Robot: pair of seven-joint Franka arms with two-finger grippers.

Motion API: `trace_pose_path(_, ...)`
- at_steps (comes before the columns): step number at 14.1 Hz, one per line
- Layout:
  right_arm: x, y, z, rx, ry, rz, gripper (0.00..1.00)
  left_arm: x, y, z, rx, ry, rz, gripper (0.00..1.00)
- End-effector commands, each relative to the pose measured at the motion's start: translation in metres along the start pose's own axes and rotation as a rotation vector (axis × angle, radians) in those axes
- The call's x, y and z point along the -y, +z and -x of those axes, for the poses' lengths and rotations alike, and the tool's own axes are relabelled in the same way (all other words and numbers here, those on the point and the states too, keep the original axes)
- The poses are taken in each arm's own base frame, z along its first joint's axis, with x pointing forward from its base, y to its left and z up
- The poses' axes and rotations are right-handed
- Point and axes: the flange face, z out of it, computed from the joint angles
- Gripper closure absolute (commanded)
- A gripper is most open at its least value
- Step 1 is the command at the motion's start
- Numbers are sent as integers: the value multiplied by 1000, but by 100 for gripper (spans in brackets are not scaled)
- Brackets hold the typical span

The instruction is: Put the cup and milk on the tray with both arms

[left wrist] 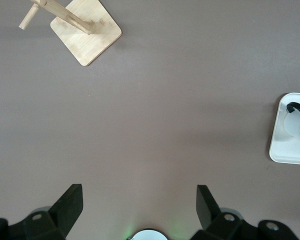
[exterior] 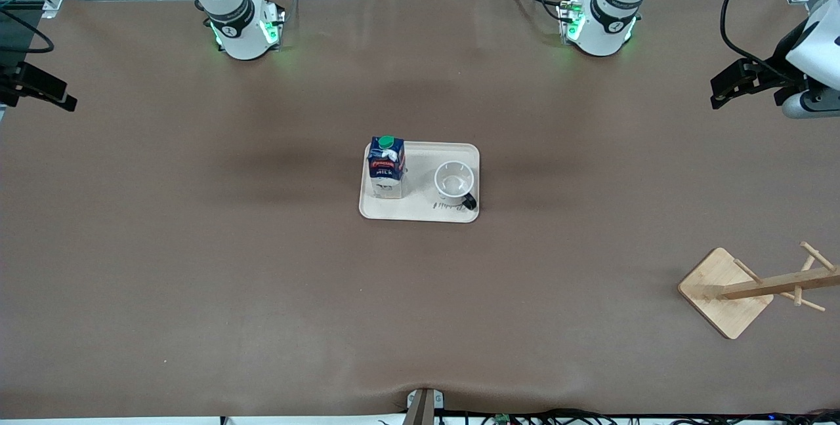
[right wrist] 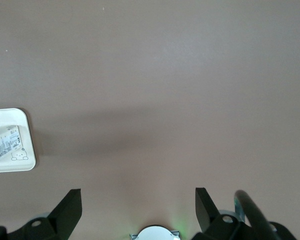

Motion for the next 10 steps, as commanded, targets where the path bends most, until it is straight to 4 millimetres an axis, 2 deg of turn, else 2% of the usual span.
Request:
trace_pose_path(1,1,-5,3,4,-11,-4,0,-1,-9,0,-20,22,23,0)
trace_pose_path(10,-6,-12,1,-13,-5,1,0,-7,-19,7,-36,50,44,0)
